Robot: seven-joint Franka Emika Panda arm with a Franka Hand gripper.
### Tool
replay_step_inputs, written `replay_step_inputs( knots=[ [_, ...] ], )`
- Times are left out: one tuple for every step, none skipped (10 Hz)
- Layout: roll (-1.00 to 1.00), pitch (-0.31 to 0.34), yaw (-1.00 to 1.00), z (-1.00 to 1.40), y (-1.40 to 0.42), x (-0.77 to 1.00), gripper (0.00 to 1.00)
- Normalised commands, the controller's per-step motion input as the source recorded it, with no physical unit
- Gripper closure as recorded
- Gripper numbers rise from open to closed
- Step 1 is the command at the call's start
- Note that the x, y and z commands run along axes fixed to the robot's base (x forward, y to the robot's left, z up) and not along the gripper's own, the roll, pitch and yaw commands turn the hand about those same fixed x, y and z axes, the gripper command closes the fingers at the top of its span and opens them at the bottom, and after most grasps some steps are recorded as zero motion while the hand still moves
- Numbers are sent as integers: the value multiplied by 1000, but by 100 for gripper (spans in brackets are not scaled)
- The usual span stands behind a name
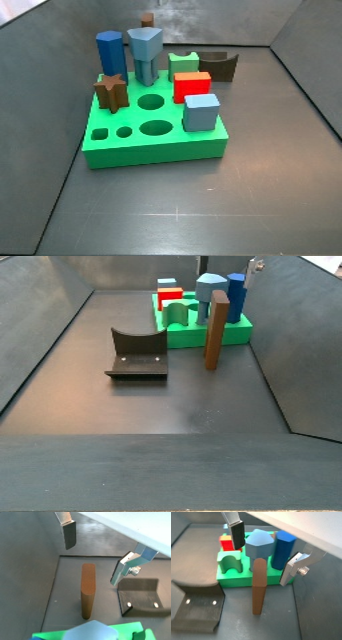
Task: Pick up the square-circle object. Move up. Rotate the square-circle object. Move to above the board. Insert the square-circle object.
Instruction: Rotate the square-circle object.
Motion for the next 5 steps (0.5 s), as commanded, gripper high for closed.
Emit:
replay_step_inputs(
  knots=[
    [8,20,-1000,-4,25,17,0],
    [9,22,-1000,-4,24,17,0],
    [10,24,-1000,-4,24,17,0],
    [10,27,-1000,-4,24,17,0],
    [12,31,-1000,-4,24,17,0]
  ],
)
